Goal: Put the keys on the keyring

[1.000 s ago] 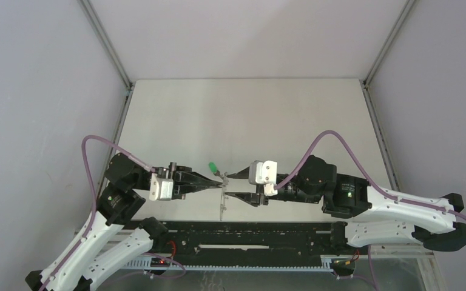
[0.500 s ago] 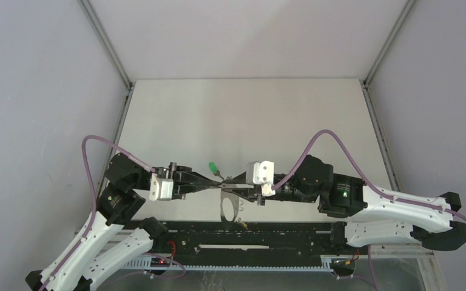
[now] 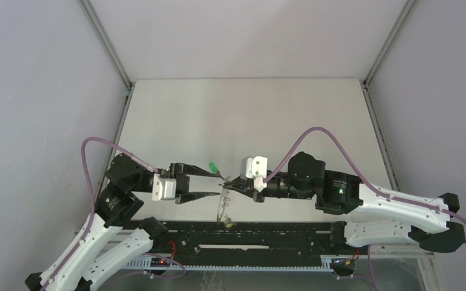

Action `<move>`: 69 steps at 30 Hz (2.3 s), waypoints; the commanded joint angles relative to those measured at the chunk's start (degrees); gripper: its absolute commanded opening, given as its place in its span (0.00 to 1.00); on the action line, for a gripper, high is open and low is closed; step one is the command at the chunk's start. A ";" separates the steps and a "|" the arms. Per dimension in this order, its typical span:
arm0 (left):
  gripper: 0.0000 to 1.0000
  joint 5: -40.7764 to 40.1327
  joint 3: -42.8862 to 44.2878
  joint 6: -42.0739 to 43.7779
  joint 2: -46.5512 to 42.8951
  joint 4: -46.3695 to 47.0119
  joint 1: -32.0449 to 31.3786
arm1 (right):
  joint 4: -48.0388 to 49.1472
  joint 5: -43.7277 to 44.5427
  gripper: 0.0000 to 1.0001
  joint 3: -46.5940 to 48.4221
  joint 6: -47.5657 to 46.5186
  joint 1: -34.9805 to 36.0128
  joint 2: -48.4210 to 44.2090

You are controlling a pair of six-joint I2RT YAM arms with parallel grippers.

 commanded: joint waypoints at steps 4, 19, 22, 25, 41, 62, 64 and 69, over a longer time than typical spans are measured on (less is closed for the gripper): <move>0.58 -2.71 2.83 0.05 -0.39 -4.14 0.08 | 0.81 -1.64 0.00 2.18 2.96 -0.86 -0.14; 0.36 -2.10 2.79 0.46 -0.04 -7.87 0.07 | 2.48 -3.23 0.00 2.15 4.84 -1.34 0.91; 0.33 -1.63 2.75 1.25 -0.12 -8.96 0.03 | 2.75 -3.29 0.00 2.16 5.12 -1.47 1.17; 0.28 -0.95 2.70 3.07 -0.18 -9.47 0.04 | 3.10 -3.66 0.00 2.21 5.40 -1.48 1.51; 0.00 -0.90 2.37 2.54 -0.04 -9.26 -0.02 | 3.44 -3.57 0.00 2.21 6.07 -1.39 2.63; 0.00 1.10 1.63 -0.39 7.31 -7.40 15.66 | 2.01 -0.81 1.00 -5.39 15.33 -15.44 -5.23; 0.00 2.28 2.68 1.37 9.63 -8.74 19.29 | 4.71 -1.25 1.00 -9.30 14.51 -17.52 -5.63; 0.00 4.61 5.01 8.04 13.52 -13.03 27.19 | 13.79 -8.42 0.99 -17.75 10.94 -23.61 -0.84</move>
